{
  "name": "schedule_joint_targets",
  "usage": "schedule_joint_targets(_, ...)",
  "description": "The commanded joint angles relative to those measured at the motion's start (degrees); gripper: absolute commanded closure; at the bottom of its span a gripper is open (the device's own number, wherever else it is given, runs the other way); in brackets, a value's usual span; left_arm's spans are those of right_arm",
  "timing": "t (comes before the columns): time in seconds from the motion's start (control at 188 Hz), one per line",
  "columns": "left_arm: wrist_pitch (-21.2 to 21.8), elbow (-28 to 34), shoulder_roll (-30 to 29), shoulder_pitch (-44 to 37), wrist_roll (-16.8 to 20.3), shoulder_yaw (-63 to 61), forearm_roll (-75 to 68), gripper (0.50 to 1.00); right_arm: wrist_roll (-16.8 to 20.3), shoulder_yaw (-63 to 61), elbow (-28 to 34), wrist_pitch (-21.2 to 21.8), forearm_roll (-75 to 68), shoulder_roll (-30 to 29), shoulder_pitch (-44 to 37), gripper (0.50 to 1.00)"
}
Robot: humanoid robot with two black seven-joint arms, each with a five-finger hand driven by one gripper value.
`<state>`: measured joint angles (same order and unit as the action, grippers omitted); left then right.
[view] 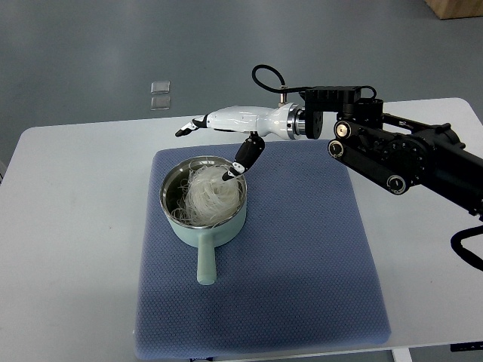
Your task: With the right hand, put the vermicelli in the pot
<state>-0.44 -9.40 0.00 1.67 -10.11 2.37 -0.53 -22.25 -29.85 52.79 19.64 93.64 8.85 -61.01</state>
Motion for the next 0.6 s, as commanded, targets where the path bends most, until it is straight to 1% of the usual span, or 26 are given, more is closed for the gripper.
schedule_joint_targets(0.0, 0.0, 0.0, 0.0, 0.0, 0.0, 0.0, 0.0, 0.500, -0.1, -0.6, 1.5, 0.0, -2.0, 0.6, -1.3, 0.576)
schedule_joint_targets(0.202, 0.0, 0.0, 0.0, 0.0, 0.0, 0.0, 0.0, 0.500, -0.1, -1.7, 2.0, 0.2, -3.0, 1.0, -3.6, 0.576)
schedule_joint_targets(0.394, 0.0, 0.0, 0.0, 0.0, 0.0, 0.0, 0.0, 0.500, -0.1, -1.9, 1.3, -0.4, -3.8, 1.8, -3.5, 0.574)
schedule_joint_targets(0.447, 0.0, 0.0, 0.0, 0.0, 0.0, 0.0, 0.0, 0.500, -0.1, -2.4, 0.5, -1.0, -5.6, 1.8, -3.5, 0.576)
schedule_joint_targets(0.527, 0.0, 0.0, 0.0, 0.0, 0.0, 0.0, 0.0, 0.500, 0.3, -6.4, -1.6, -1.2, -10.7, 1.5, -2.7, 0.576)
schedule_joint_targets(0.597, 0.0, 0.0, 0.0, 0.0, 0.0, 0.0, 0.0, 0.500, 0.3, -10.8, -4.5, -2.0, -17.2, 1.3, 0.3, 0.574)
